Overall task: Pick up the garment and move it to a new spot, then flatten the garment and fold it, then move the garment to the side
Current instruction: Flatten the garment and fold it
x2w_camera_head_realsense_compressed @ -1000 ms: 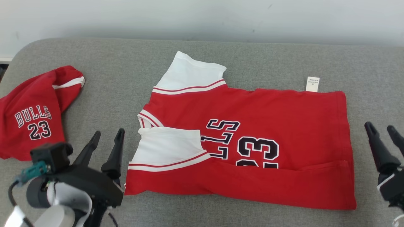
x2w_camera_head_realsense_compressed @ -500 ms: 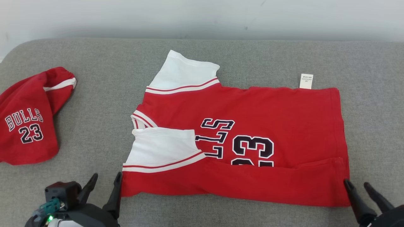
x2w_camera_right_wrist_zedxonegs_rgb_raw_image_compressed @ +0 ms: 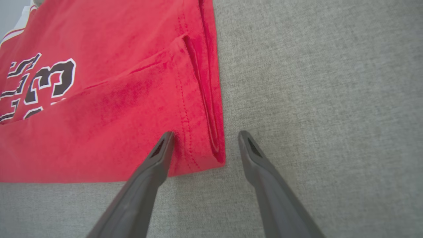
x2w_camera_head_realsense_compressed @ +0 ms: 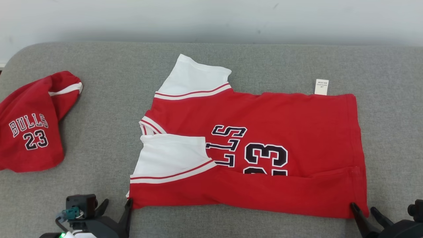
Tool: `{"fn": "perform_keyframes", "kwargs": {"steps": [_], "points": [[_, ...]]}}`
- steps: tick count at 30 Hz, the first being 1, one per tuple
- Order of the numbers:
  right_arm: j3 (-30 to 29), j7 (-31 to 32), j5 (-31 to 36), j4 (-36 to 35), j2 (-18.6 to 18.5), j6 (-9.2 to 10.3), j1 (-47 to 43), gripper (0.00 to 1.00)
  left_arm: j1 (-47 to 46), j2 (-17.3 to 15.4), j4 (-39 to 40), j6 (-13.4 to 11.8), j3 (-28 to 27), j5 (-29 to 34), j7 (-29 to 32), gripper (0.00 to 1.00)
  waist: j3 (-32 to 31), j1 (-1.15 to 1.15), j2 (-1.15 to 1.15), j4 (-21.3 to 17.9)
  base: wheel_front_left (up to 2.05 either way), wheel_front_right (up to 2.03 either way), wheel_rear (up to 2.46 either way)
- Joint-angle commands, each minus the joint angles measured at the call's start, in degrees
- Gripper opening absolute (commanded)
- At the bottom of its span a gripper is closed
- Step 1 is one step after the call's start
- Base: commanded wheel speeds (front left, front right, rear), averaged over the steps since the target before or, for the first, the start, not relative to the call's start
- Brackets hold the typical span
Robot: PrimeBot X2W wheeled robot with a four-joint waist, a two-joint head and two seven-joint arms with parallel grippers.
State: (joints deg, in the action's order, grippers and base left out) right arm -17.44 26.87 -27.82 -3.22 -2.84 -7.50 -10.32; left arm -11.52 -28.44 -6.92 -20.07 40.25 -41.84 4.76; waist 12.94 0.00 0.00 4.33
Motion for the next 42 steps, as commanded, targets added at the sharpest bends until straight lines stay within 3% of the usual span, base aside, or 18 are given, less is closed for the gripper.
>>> {"fn": "perform_keyframes", "kwargs": {"steps": [1, 10, 16, 21, 29, 30, 31, 32, 33, 34, 42], "points": [[-0.01, -0.51, 0.28, 0.79, -0.11, 0.02, 0.29, 1.00, -0.74, -0.10, -1.24, 0.26, 0.22, -0.73, 0.67, 1.00, -0.40, 0.00, 0.00, 0.13, 0.00, 0.00, 0.00], [-0.52, -1.13, 0.18, 1.77, -0.11, 0.02, 0.65, 1.00, 0.20, -0.47, -0.44, 1.52, -0.51, -1.69, -0.80, 1.00, -0.40, 0.00, 0.00, 0.39, 0.00, 0.00, 0.00], [-0.49, -0.56, -0.24, 1.44, -0.10, 0.02, 1.34, 1.00, 0.68, -0.43, 0.80, 3.69, 0.10, -2.70, -1.12, 1.00, -0.41, 0.00, 0.00, 0.84, 0.00, 0.00, 0.00], [-0.07, 0.02, -0.15, 1.56, -0.11, 0.01, 1.47, 1.00, -0.29, 0.21, -0.53, 5.31, 1.56, -3.06, 0.39, 1.00, -0.55, 0.00, 0.00, 0.87, 0.00, 0.00, 0.00], [0.55, 0.44, -0.37, 1.50, -0.10, 0.02, 1.57, 1.00, -2.07, 1.36, -4.23, 5.81, 2.14, -2.92, 0.84, 1.00, -0.45, 0.00, 0.00, 0.40, 0.00, 0.00, 0.00], [0.59, 0.56, -0.39, 1.59, -0.11, 0.02, 1.57, 0.84, -2.35, 1.54, -4.58, 5.90, 2.33, -3.17, 1.21, 0.82, -0.41, 0.00, 0.00, 0.34, 0.00, 0.00, 0.00], [0.66, 0.66, -0.38, 1.65, -0.10, 0.02, 1.59, 0.66, -2.57, 1.67, -4.79, 6.04, 2.39, -3.28, 1.42, 0.44, -0.39, 0.00, 0.00, 0.30, 0.00, 0.00, 0.00], [0.74, 0.75, -0.34, 1.67, -0.10, 0.02, 1.64, 0.41, -2.70, 1.73, -4.96, 6.47, 2.69, -3.25, 1.69, 0.00, -0.38, 0.00, 0.00, 0.23, 0.00, 0.00, 0.00], [0.81, 0.73, -0.30, 1.66, -0.11, 0.01, 1.65, 0.26, -2.68, 1.88, -5.19, 6.60, 2.86, -3.51, 1.92, 0.00, -0.36, 0.00, 0.00, 0.18, 0.00, 0.00, 0.00], [0.98, 0.78, -0.16, 1.56, -0.10, 0.01, 1.65, 0.00, -2.62, 1.89, -5.46, 6.81, 3.00, -3.55, 2.16, 0.00, -0.34, 0.00, 0.00, 0.16, 0.00, 0.00, 0.00], [0.34, 2.28, -0.81, -0.28, -0.11, 0.02, 0.22, 0.00, -0.85, 0.59, -4.68, 7.16, 1.72, -5.82, 2.61, 0.00, -0.51, 0.00, 0.00, 0.49, 0.00, 0.00, 0.00]]}}
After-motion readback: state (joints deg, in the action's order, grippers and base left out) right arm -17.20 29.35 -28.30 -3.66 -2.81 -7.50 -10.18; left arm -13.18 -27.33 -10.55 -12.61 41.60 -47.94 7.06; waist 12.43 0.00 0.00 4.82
